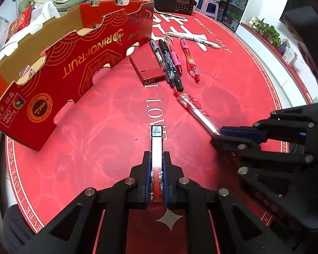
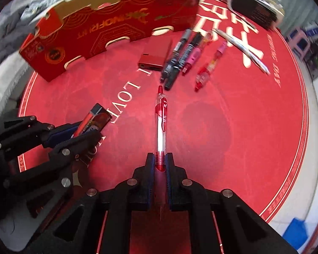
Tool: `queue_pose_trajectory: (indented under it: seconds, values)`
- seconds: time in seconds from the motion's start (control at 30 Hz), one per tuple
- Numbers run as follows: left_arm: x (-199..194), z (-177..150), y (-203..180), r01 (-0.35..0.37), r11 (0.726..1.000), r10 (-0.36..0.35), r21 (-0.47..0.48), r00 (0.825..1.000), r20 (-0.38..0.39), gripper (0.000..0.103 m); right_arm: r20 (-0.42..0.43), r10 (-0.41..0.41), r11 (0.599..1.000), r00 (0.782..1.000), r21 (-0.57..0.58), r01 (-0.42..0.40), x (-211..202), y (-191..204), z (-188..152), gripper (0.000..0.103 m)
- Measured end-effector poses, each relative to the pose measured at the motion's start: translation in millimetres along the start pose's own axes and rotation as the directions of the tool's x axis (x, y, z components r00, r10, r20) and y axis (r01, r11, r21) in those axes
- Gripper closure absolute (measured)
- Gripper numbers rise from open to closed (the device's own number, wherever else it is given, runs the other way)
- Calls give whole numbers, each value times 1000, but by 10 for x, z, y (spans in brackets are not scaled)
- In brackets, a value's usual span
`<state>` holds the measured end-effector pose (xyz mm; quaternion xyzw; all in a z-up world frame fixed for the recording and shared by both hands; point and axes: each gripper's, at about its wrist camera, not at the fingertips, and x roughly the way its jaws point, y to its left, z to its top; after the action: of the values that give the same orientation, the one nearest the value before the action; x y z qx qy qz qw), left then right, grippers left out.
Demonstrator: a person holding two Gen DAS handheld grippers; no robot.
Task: Organize rigid objects
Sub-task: 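Lift and carry the red box and red pen toward the cardboard box with both grippers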
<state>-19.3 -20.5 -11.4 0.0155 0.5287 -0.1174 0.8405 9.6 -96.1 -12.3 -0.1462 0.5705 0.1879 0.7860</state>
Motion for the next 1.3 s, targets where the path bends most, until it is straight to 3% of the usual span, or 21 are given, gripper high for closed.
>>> queue_pose_trajectory:
  seconds: [0.2, 0.53, 0.93, 1.3]
  values:
    - [-35, -11, 70, -6, 1000, 6, -16, 1000, 9, 93, 81, 87, 984, 993, 147, -98, -91, -157, -122, 93]
    - [-57, 33, 116, -20, 999, 20, -37, 1000, 9, 93, 181, 130, 964, 975, 207, -167, -326, -135, -179, 92]
    - [-162, 97, 129, -86, 996, 87, -38, 996, 24, 93, 265, 125, 965, 956, 194, -179, -514, -82, -140, 92]
    - [-408, 226, 169, -104, 993, 108, -61, 991, 75, 93, 325, 108, 968, 940, 182, -174, -668, -58, -74, 92]
